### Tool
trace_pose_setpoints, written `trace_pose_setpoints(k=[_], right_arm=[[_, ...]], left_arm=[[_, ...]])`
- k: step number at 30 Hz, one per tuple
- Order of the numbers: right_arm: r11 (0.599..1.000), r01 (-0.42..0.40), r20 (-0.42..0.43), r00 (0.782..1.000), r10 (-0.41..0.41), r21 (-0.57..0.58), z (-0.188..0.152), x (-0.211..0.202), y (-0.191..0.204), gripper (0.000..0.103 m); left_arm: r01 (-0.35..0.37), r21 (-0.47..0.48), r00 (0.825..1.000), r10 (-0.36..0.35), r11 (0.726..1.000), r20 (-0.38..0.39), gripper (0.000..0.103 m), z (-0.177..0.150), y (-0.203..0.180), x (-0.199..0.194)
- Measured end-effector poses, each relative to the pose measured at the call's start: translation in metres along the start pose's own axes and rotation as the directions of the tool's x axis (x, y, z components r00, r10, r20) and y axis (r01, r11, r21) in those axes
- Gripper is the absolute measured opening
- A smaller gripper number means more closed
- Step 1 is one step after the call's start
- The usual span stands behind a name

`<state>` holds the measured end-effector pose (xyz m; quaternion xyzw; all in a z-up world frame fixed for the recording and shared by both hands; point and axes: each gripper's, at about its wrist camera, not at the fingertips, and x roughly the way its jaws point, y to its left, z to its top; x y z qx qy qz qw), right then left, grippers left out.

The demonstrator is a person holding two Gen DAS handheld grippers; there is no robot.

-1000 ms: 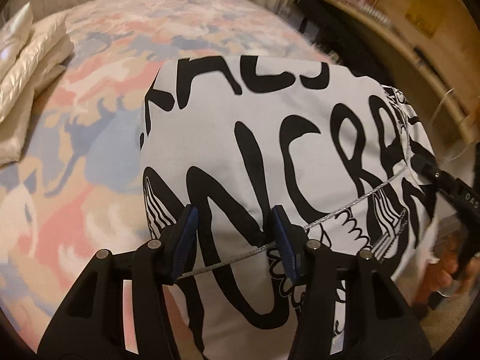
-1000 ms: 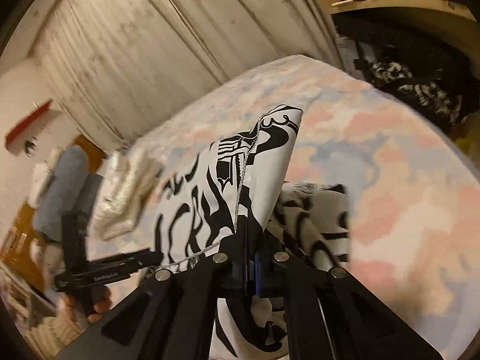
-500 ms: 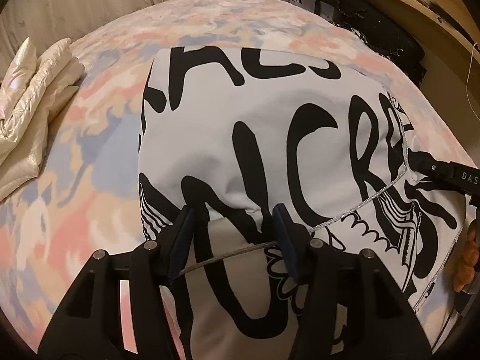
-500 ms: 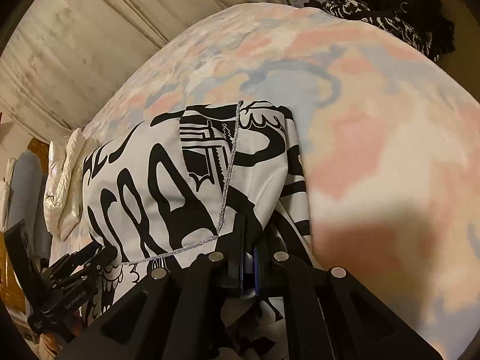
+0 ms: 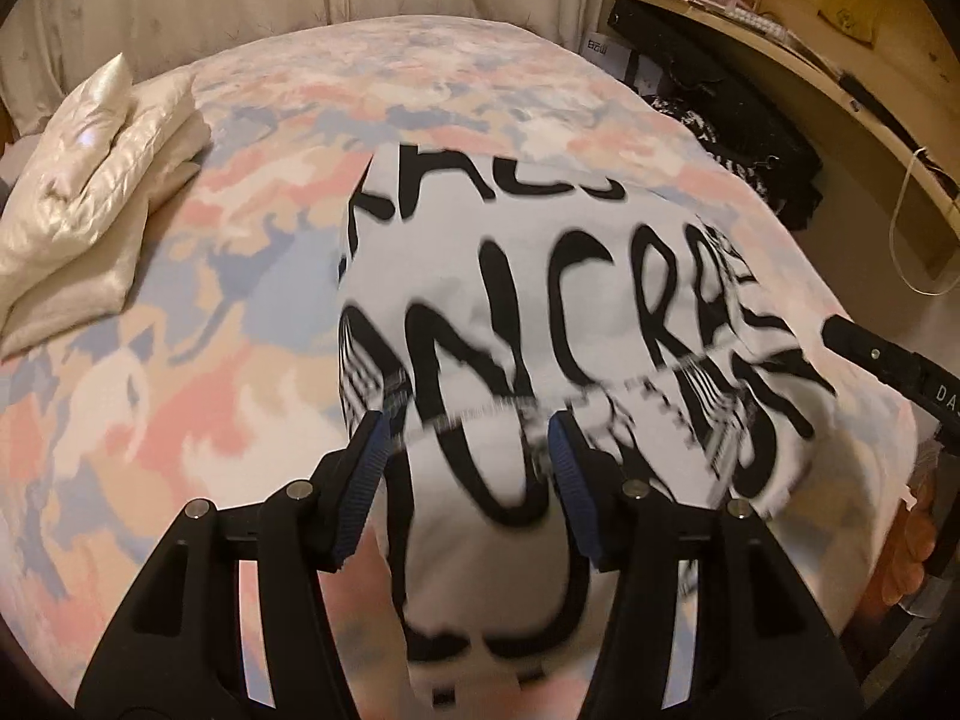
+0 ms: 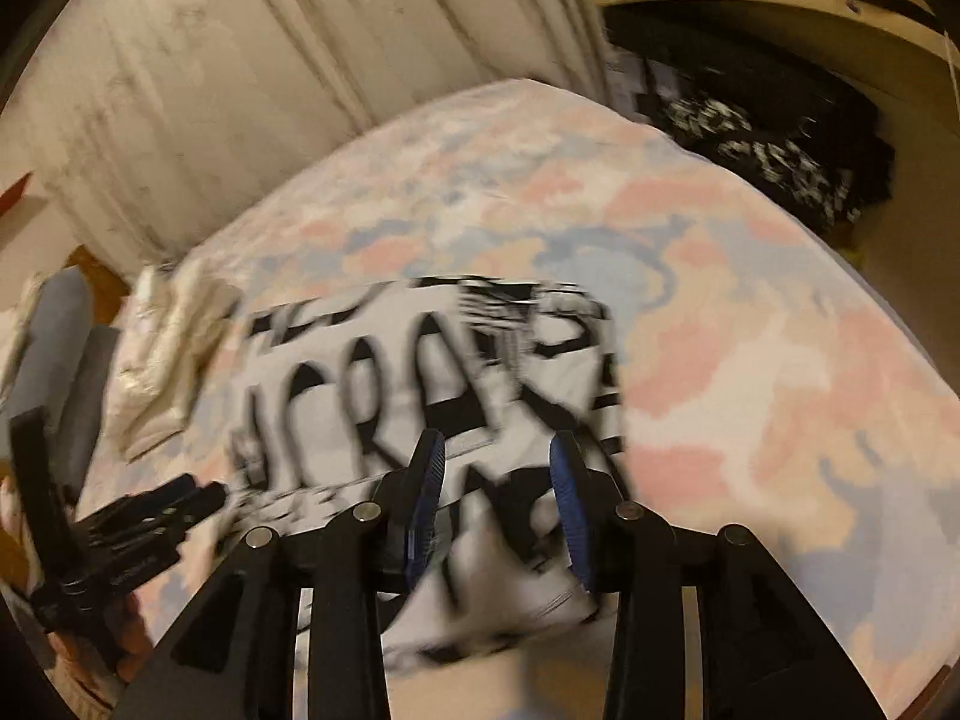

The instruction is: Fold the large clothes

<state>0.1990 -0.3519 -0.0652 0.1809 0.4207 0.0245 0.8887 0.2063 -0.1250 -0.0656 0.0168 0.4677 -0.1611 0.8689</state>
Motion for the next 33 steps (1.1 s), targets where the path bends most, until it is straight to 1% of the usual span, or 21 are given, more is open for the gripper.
trace_pose_setpoints(k=[2, 3, 4, 5, 7, 9, 11, 12, 13, 14, 18, 21, 22, 25, 30, 33], right_arm=[[0.999, -0.032, -0.016, 0.999, 0.031, -0.036, -0.009, -0.005, 0.014, 0.037], [0.998, -0.043, -0.027, 0.999, 0.042, -0.055, -0.014, -0.005, 0.02, 0.036], [0.996, -0.054, -0.041, 0.998, 0.052, -0.071, -0.019, -0.003, 0.026, 0.033], [0.994, -0.062, -0.059, 0.997, 0.057, -0.088, -0.024, 0.001, 0.031, 0.03], [0.993, -0.052, -0.089, 0.995, 0.043, -0.104, -0.035, 0.009, 0.032, 0.027], [0.996, -0.02, -0.12, 0.993, 0.009, -0.089, -0.045, 0.018, 0.024, 0.023], [0.998, -0.002, -0.136, 0.991, -0.007, -0.063, -0.051, 0.023, 0.014, 0.006], [0.999, 0.006, -0.143, 0.99, -0.012, -0.044, -0.052, 0.024, 0.008, 0.002], [1.0, -0.005, -0.15, 0.989, 0.002, -0.022, -0.055, 0.025, 0.003, 0.0], [1.0, -0.015, -0.155, 0.988, 0.014, -0.005, -0.057, 0.025, -0.001, 0.0], [1.0, 0.002, -0.161, 0.987, -0.006, -0.021, -0.071, 0.031, -0.002, 0.0], [1.0, -0.006, -0.174, 0.985, 0.006, -0.002, -0.078, 0.039, -0.005, 0.0], [1.0, -0.009, -0.176, 0.984, 0.011, 0.009, -0.074, 0.047, -0.008, 0.0], [1.0, -0.013, -0.172, 0.985, 0.015, 0.018, -0.074, 0.052, -0.01, 0.0], [1.0, -0.005, -0.173, 0.985, 0.006, 0.009, -0.073, 0.054, -0.009, 0.0], [1.0, 0.001, -0.179, 0.984, 0.0, 0.004, -0.072, 0.055, -0.006, 0.0]], left_arm=[[-0.015, -0.004, 1.0, 0.015, 1.0, -0.002, 0.052, -0.013, 0.0, -0.004], [-0.018, -0.008, 1.0, 0.018, 1.0, -0.011, 0.05, -0.02, -0.001, -0.005], [-0.014, -0.014, 1.0, 0.014, 1.0, -0.015, 0.046, -0.028, -0.001, -0.006], [-0.009, -0.016, 1.0, 0.009, 1.0, -0.012, 0.043, -0.034, -0.002, -0.006], [-0.011, -0.01, 1.0, 0.011, 1.0, 0.008, 0.04, -0.042, -0.004, -0.009], [-0.01, 0.0, 1.0, 0.01, 1.0, 0.024, 0.039, -0.049, -0.006, -0.009], [0.007, -0.004, 1.0, -0.006, 1.0, 0.011, 0.037, -0.055, -0.006, -0.003], [0.013, -0.01, 1.0, -0.012, 1.0, 0.007, 0.037, -0.058, -0.005, 0.0], [0.017, -0.014, 1.0, -0.017, 1.0, 0.004, 0.037, -0.06, -0.004, 0.003], [0.021, -0.016, 1.0, -0.021, 1.0, 0.003, 0.037, -0.06, -0.003, 0.004], [0.005, 0.005, 1.0, -0.005, 1.0, 0.003, 0.037, -0.062, -0.007, 0.012], [0.005, 0.011, 1.0, -0.005, 1.0, 0.008, 0.037, -0.064, -0.005, 0.019], [0.005, 0.01, 1.0, -0.006, 1.0, 0.009, 0.037, -0.063, -0.005, 0.02], [0.004, 0.013, 1.0, -0.004, 1.0, 0.011, 0.037, -0.064, -0.005, 0.021], [0.005, 0.019, 0.999, -0.006, 1.0, 0.038, 0.038, -0.065, -0.005, 0.017], [0.021, 0.015, 0.999, -0.022, 1.0, 0.044, 0.039, -0.063, -0.004, 0.012]])
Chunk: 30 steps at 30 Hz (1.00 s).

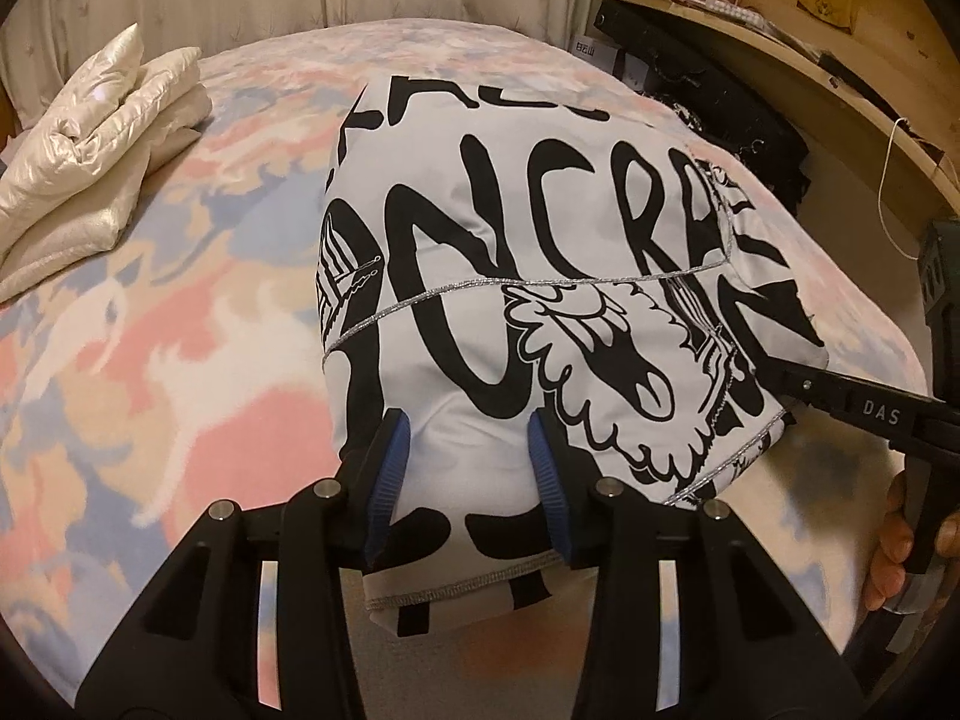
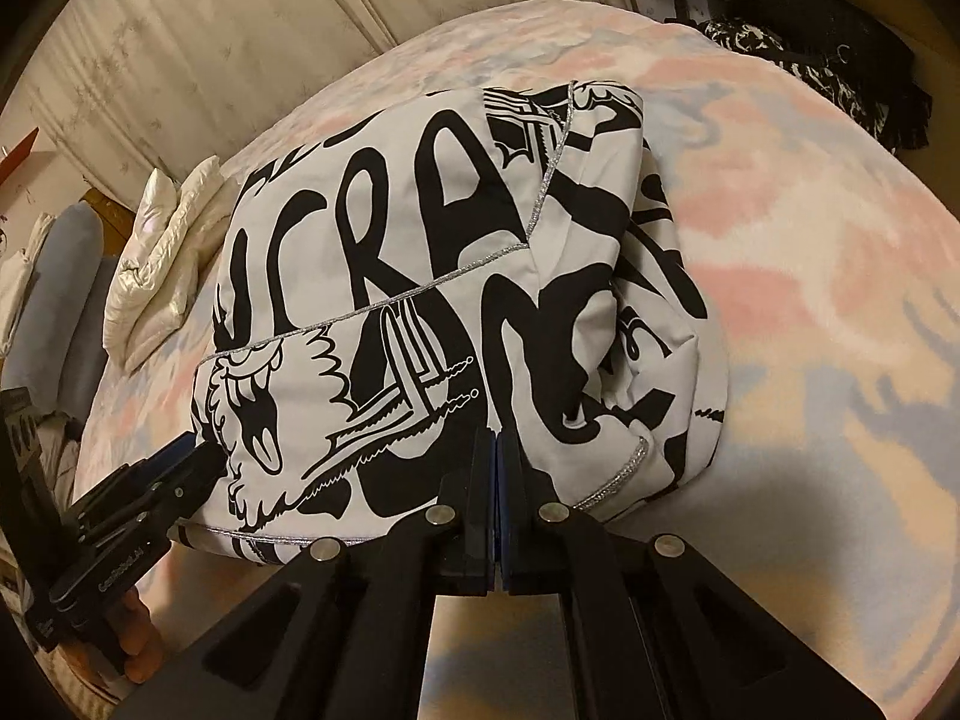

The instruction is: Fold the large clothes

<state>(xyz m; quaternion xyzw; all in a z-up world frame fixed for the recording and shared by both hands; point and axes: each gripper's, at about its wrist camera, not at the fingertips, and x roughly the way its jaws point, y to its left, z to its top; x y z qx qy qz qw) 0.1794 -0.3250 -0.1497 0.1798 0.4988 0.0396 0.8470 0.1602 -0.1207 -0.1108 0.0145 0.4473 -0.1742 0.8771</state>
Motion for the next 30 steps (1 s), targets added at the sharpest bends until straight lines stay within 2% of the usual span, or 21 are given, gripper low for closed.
trace_pose_setpoints(k=[5, 9, 13, 17, 22, 26, 28, 30], right_arm=[[1.0, -0.006, 0.007, 1.0, 0.006, -0.008, 0.014, -0.016, 0.008, 0.003], [0.999, -0.015, 0.056, 0.998, 0.018, -0.042, 0.044, -0.029, 0.018, 0.005], [0.997, -0.035, 0.075, 0.996, 0.04, -0.068, 0.084, -0.024, 0.03, 0.006], [0.989, -0.047, 0.045, 0.997, 0.054, -0.138, 0.125, 0.009, 0.055, 0.007], [0.991, -0.015, 0.027, 0.999, 0.019, -0.136, 0.171, 0.053, 0.058, 0.007], [0.993, 0.068, -0.008, 0.998, -0.069, -0.094, 0.187, 0.086, 0.028, 0.007], [0.998, 0.038, -0.011, 0.999, -0.039, -0.056, 0.193, 0.091, 0.012, 0.006], [0.997, 0.037, -0.008, 0.999, -0.038, -0.067, 0.192, 0.095, 0.004, 0.003]], left_arm=[[0.022, 0.003, 1.0, -0.022, 1.0, 0.003, 0.039, 0.015, 0.005, -0.01], [0.038, -0.029, 0.998, -0.037, 0.999, 0.049, 0.039, 0.048, 0.016, -0.016], [0.013, -0.058, 1.0, -0.011, 0.998, 0.027, 0.039, 0.092, 0.029, 0.002], [-0.031, -0.061, 0.999, 0.032, 0.998, 0.02, 0.039, 0.129, 0.039, 0.031], [-0.007, -0.102, 0.999, 0.004, 0.995, -0.032, 0.039, 0.155, 0.053, 0.07], [-0.029, -0.088, 0.998, 0.024, 0.996, -0.054, 0.044, 0.154, 0.055, 0.091], [-0.044, -0.075, 0.998, 0.039, 0.996, -0.057, 0.044, 0.152, 0.054, 0.101], [-0.049, -0.076, 0.997, 0.044, 0.996, -0.059, 0.044, 0.149, 0.055, 0.108]])
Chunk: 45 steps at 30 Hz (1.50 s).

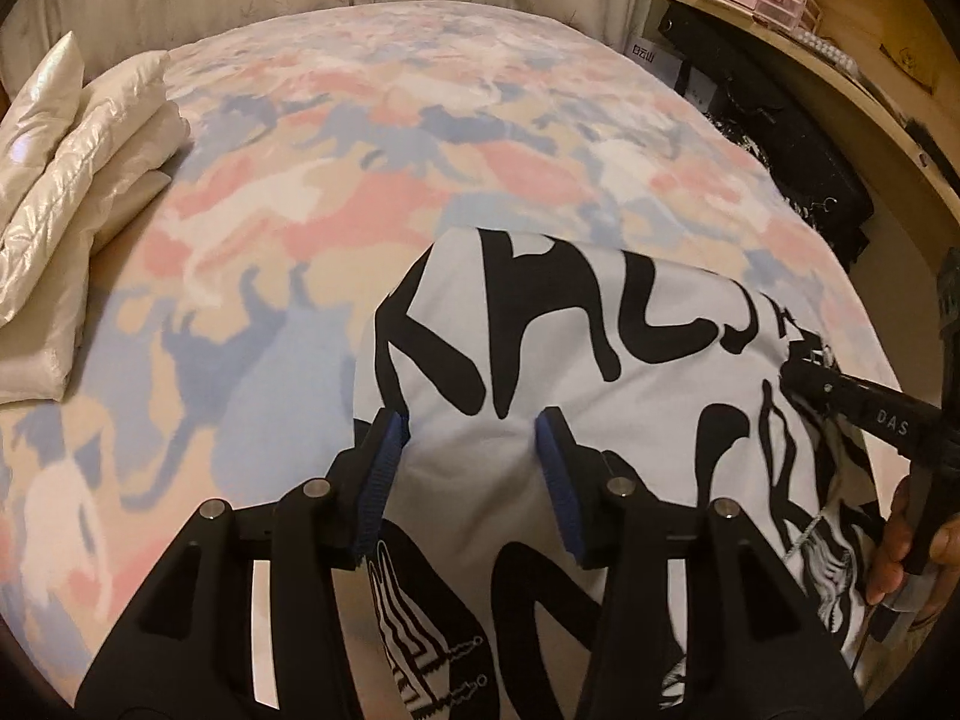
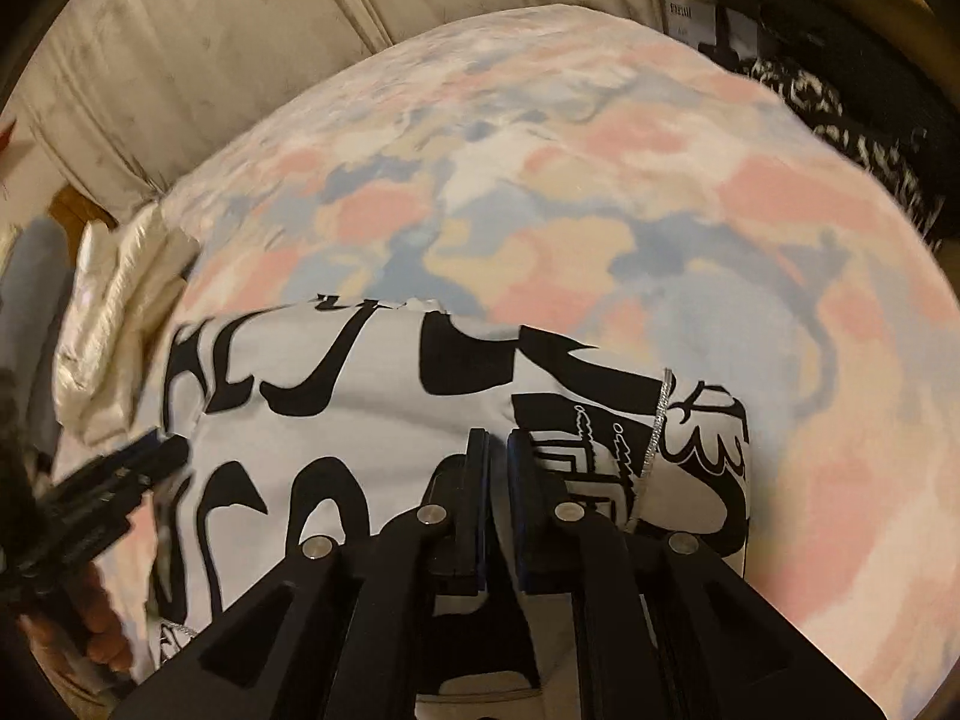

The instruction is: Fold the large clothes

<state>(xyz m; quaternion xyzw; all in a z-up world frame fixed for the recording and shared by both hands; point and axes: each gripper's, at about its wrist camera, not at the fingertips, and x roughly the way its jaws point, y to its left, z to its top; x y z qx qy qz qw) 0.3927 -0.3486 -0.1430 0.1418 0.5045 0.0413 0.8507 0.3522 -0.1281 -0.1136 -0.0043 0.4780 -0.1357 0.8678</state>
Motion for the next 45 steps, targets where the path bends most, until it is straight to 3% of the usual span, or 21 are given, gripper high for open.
trace_pose_setpoints(k=[5, 12, 28, 33, 34, 36, 38, 39, 45], right_arm=[[0.998, 0.033, 0.012, 0.999, -0.032, -0.05, -0.013, 0.012, -0.001, 0.003], [0.999, -0.051, 0.028, 0.998, 0.05, 0.013, -0.018, 0.016, -0.015, 0.003], [0.999, -0.038, 0.039, 0.999, 0.038, 0.002, -0.02, 0.014, -0.013, 0.003], [1.0, 0.002, 0.013, 1.0, -0.002, -0.017, -0.016, 0.006, -0.002, 0.006], [1.0, 0.011, 0.009, 1.0, -0.011, -0.027, -0.016, 0.001, 0.001, 0.009], [0.998, 0.05, 0.015, 0.999, -0.049, -0.042, -0.017, -0.013, 0.009, 0.024], [0.995, 0.079, 0.051, 0.996, -0.076, -0.06, -0.021, -0.032, 0.016, 0.067], [0.993, 0.094, 0.086, 0.992, -0.088, -0.076, -0.023, -0.048, 0.02, 0.073], [0.984, 0.1, 0.124, 0.989, -0.083, -0.145, -0.024, -0.12, 0.041, 0.076]], left_arm=[[-0.011, 0.002, 1.0, 0.011, 1.0, 0.005, 0.045, -0.004, 0.001, 0.009], [0.003, -0.007, 1.0, -0.003, 1.0, 0.01, 0.053, -0.005, 0.002, 0.014], [0.007, -0.015, 1.0, -0.007, 1.0, 0.024, 0.053, -0.006, 0.007, 0.011], [-0.009, -0.046, 1.0, 0.009, 0.999, 0.007, 0.053, -0.004, 0.009, 0.001], [-0.023, -0.042, 1.0, 0.023, 0.999, 0.004, 0.053, -0.003, 0.007, -0.003], [-0.057, -0.029, 0.998, 0.058, 0.998, 0.003, 0.052, -0.004, 0.004, -0.015], [-0.064, -0.019, 0.998, 0.064, 0.998, 0.012, 0.052, -0.004, 0.004, -0.03], [-0.061, -0.02, 0.998, 0.061, 0.998, 0.019, 0.052, -0.005, 0.004, -0.039], [-0.069, -0.016, 0.995, 0.07, 0.998, 0.071, 0.053, 0.001, 0.0, -0.102]])
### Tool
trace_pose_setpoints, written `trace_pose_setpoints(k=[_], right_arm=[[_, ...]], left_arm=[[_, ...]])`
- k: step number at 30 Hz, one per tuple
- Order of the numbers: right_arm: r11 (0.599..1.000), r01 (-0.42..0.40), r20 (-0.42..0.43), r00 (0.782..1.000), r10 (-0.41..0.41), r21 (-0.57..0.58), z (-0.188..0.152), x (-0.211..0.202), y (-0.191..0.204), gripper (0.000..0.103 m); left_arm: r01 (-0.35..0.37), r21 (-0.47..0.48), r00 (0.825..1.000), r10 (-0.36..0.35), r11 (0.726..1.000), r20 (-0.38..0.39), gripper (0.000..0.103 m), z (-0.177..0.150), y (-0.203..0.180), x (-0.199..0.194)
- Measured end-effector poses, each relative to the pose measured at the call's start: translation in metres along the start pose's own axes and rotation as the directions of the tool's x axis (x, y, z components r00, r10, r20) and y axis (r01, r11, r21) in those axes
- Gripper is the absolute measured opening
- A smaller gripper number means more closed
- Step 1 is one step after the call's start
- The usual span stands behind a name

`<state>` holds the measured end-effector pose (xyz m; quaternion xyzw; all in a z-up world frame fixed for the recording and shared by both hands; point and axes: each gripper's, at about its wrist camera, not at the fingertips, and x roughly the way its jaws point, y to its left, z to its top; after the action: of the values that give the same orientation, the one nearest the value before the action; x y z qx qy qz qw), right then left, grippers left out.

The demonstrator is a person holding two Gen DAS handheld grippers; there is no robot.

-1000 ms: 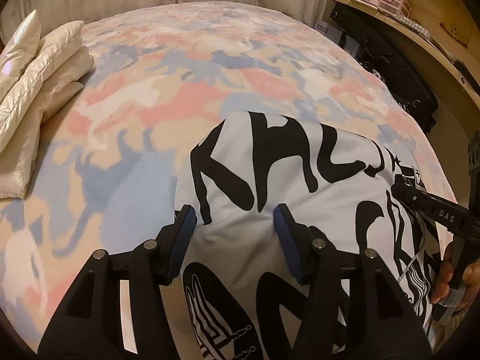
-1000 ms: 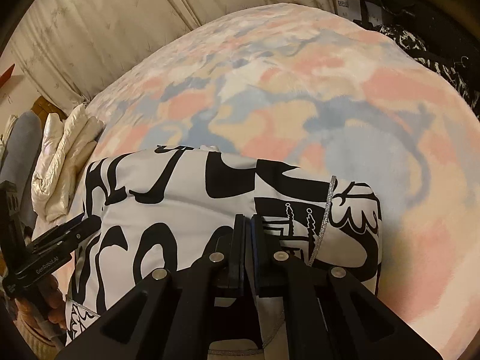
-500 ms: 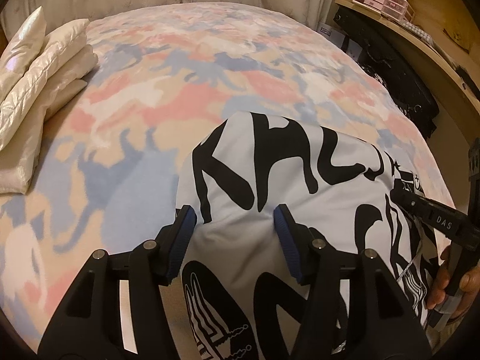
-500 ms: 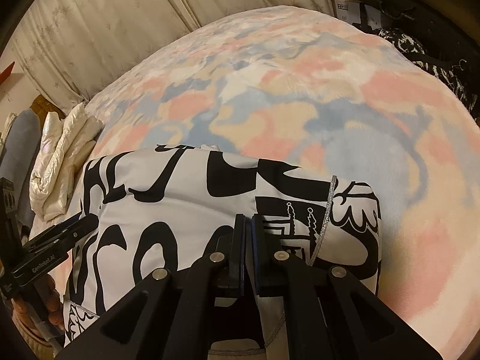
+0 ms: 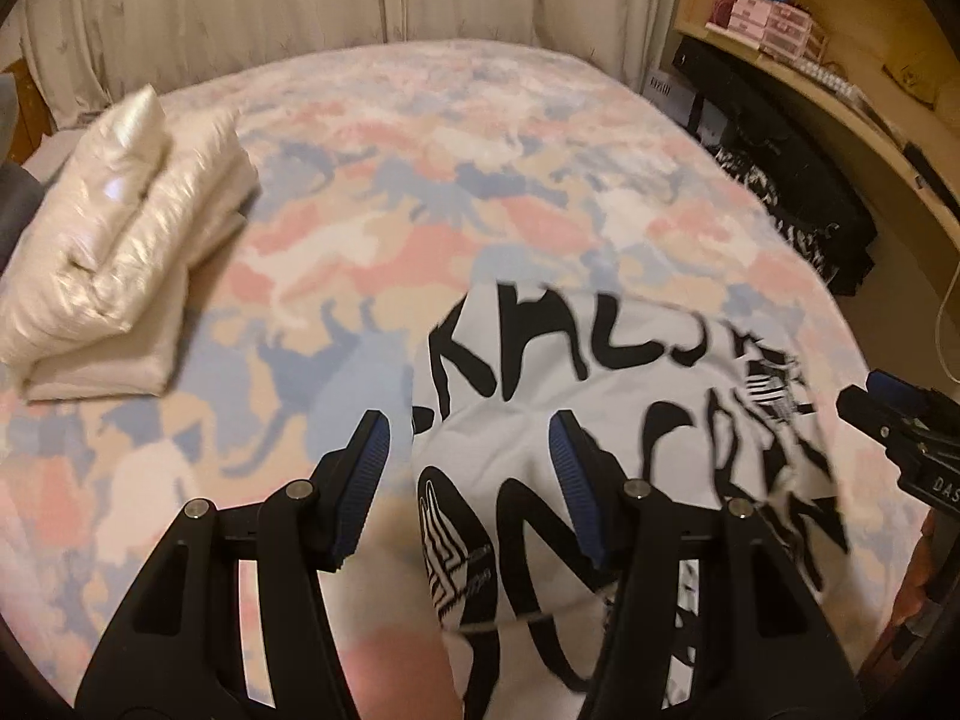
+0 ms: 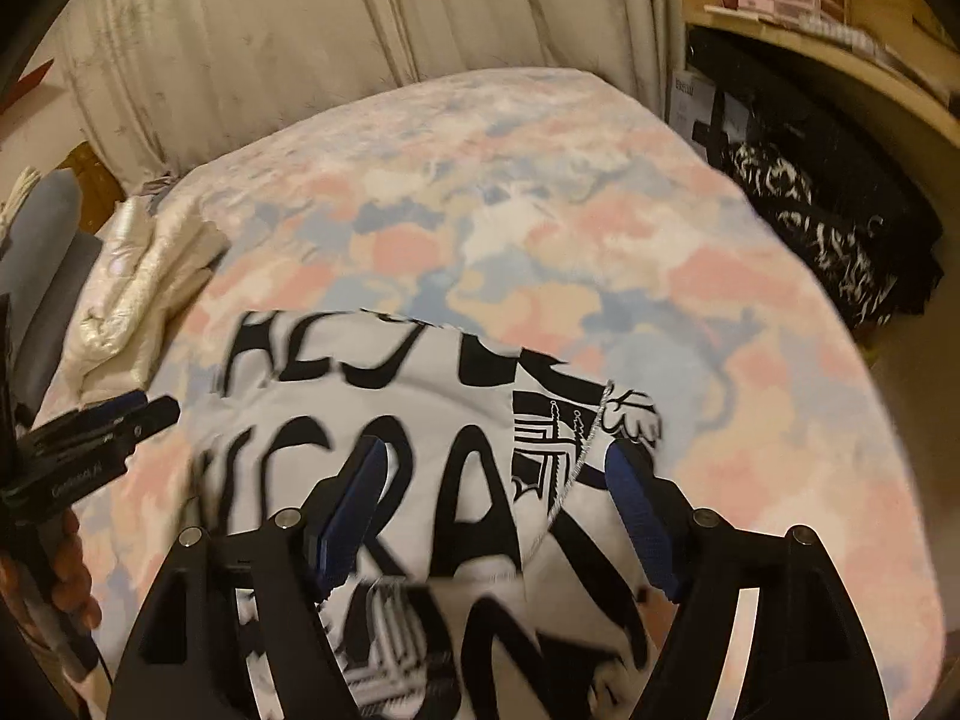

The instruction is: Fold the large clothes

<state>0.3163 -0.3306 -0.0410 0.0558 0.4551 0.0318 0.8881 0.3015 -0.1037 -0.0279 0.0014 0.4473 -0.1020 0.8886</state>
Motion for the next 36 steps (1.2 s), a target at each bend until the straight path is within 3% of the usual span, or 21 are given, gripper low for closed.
trace_pose_setpoints(k=[6, 12, 16, 18, 23, 28, 33, 36], right_arm=[[0.991, 0.079, 0.055, 0.996, -0.073, -0.109, 0.006, -0.073, 0.018, 0.082], [0.981, 0.124, 0.099, 0.989, -0.11, -0.147, 0.011, -0.134, 0.025, 0.086], [0.981, 0.129, 0.101, 0.988, -0.115, -0.146, 0.014, -0.156, 0.018, 0.09], [0.984, 0.113, 0.083, 0.991, -0.102, -0.14, 0.014, -0.16, 0.011, 0.091], [0.995, 0.006, -0.012, 1.0, -0.007, -0.1, 0.002, -0.134, -0.018, 0.091], [0.996, -0.068, -0.133, 0.989, 0.06, -0.057, -0.022, -0.084, -0.046, 0.091], [0.979, -0.174, -0.23, 0.953, 0.196, 0.109, -0.049, -0.03, -0.082, 0.091], [0.955, -0.225, -0.254, 0.929, 0.271, 0.194, -0.065, -0.001, -0.104, 0.091]], left_arm=[[0.027, 0.039, 0.997, -0.03, 0.999, 0.077, 0.08, 0.009, -0.007, -0.068], [0.008, 0.118, 0.994, -0.021, 0.993, 0.105, 0.082, 0.017, -0.022, -0.114], [-0.025, 0.178, 0.998, 0.015, 0.984, 0.055, 0.082, 0.008, -0.034, -0.116], [-0.003, 0.203, 1.0, 0.002, 0.979, 0.003, 0.082, 0.001, -0.036, -0.105], [0.083, 0.154, 0.993, -0.069, 0.985, -0.099, 0.082, -0.018, -0.016, -0.064], [0.145, 0.089, 0.98, -0.13, 0.985, -0.151, 0.082, -0.039, 0.012, -0.018], [0.248, 0.021, 0.944, -0.236, 0.969, -0.232, 0.082, -0.063, 0.03, 0.025], [0.335, -0.044, 0.91, -0.335, 0.941, -0.245, 0.082, -0.076, 0.037, 0.044]])
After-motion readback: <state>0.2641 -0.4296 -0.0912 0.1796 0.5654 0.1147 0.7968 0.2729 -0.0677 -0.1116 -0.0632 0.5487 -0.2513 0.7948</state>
